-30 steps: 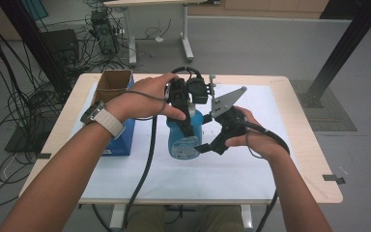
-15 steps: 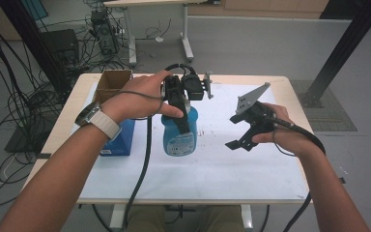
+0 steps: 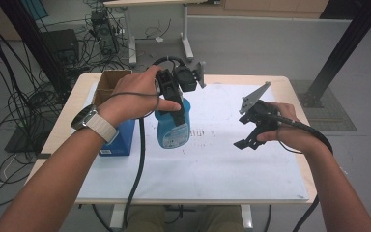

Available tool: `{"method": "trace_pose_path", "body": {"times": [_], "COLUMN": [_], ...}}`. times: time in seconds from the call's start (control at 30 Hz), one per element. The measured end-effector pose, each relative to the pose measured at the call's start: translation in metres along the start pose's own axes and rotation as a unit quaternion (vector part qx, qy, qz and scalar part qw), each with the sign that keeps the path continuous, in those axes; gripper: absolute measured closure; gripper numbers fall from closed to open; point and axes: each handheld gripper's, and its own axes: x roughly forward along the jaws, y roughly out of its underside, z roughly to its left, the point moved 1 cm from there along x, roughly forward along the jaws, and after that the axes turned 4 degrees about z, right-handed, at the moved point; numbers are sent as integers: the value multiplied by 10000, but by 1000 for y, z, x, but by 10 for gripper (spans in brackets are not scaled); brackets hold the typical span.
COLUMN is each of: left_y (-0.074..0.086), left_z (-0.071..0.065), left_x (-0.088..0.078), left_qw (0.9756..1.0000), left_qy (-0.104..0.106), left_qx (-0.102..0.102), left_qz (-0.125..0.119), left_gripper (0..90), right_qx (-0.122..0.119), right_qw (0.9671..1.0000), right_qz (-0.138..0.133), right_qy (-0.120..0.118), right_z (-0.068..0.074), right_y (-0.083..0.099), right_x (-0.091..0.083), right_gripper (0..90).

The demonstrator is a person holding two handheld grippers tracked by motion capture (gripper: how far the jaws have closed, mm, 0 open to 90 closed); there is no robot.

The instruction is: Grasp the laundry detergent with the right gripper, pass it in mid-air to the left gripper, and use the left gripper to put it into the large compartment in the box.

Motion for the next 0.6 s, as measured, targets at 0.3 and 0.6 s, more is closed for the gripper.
{"method": "trace_pose_path", "body": {"times": [0.3,0.6], "left_y": [4,7], "left_z": [3,9], "left_x": [-12,-24], "left_qw": [9989,9963], "left_qy": [-166,-245], "left_qx": [-433,-821], "left_qz": [73,80], "left_gripper": [375,375], "right_qx": [-67,-106], "right_qw": [9986,9980], "right_qz": [512,616], "right_qy": [119,118], "right_z": [-5,-6], "right_y": [3,4], "right_x": [-2,0], "right_gripper": [99,102]}}
